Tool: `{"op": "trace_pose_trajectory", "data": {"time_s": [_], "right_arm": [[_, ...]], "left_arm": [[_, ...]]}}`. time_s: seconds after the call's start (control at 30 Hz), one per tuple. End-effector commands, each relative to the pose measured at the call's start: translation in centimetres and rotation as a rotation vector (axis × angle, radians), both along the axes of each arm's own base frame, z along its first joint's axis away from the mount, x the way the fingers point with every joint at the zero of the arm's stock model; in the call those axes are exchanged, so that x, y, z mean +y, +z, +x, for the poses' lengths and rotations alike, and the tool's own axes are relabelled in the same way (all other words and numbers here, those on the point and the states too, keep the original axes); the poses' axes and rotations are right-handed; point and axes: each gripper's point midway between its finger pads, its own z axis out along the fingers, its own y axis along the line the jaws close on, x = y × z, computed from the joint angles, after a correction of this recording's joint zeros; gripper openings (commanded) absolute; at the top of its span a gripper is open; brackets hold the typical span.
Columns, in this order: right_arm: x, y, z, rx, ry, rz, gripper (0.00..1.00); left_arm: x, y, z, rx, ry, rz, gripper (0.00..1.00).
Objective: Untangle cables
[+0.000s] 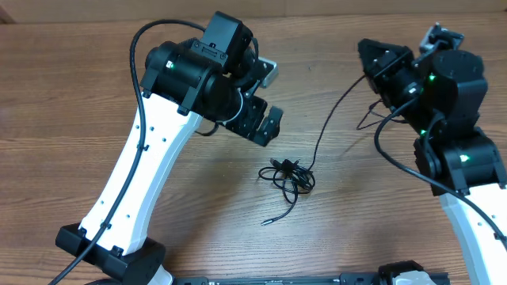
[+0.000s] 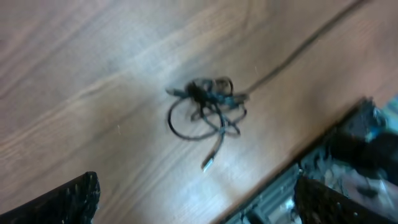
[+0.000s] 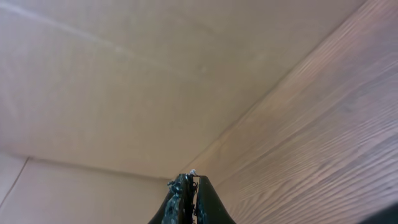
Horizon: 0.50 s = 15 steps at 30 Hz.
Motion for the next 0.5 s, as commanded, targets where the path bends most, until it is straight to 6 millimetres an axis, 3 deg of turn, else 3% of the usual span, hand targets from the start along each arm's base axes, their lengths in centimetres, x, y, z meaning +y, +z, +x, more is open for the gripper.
{"op": "trace_pose_trajectory", "data": {"time_s": [0.0, 0.17, 0.3, 0.47], "right_arm": [[-0.9, 0.7, 0.2, -0.002, -0.037, 0.039, 0.04], [-0.9, 1.4, 0.4, 0.007, -0.068, 0.146, 0.04], [-0.9, 2.4, 0.7, -0.016, -0.078, 0.208, 0.04], [-0.5, 2.9, 0.6, -0.012, -0.070, 0.271, 0.05]], "left_arm": [[0.1, 0.7, 0.3, -0.002, 0.083, -0.031, 1.00], [-1.3, 0.6, -0.7, 0.003, -0.060, -0.066, 1.00], [-4.2, 0.3, -2.5, 0.016, -0.281, -0.177, 1.00], [-6.5, -2.1, -2.7, 0.004, -0.382, -0.223, 1.00]]}}
